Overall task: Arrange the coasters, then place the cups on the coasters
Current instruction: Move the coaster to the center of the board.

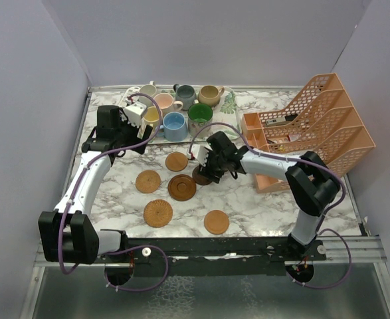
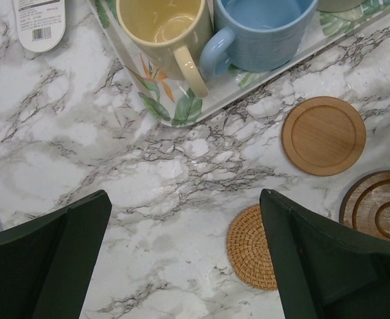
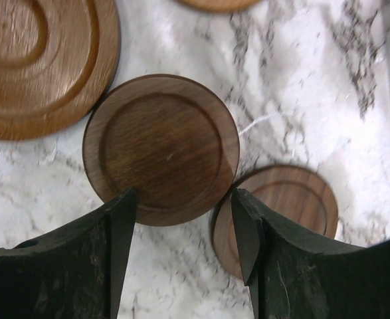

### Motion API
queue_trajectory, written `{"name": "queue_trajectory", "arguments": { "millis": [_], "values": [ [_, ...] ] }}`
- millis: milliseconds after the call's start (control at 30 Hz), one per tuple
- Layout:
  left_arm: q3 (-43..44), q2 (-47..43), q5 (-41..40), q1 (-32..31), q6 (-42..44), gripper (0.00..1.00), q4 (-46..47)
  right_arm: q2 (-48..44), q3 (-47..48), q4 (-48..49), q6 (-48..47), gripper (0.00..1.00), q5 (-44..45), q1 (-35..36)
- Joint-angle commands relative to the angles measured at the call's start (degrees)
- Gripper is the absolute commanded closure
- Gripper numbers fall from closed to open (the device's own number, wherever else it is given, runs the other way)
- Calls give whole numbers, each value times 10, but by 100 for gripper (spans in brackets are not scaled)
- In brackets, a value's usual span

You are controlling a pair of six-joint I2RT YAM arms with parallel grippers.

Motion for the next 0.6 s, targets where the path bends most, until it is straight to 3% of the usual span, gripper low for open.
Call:
{"name": "queue_trajectory", "arguments": {
  "millis": [0,267,567],
  "values": [
    [-3,-18,29,3,-4,1,14,-35,-45,-68,-17,42,13,-6],
    [-12,-24,48,3,2,1,14,-79,-104,-88,-33,44,39,-56],
    [-30,-36,63,3,12,1,18,-86,-100,-100,-45,44,41,-125]
  ]
}}
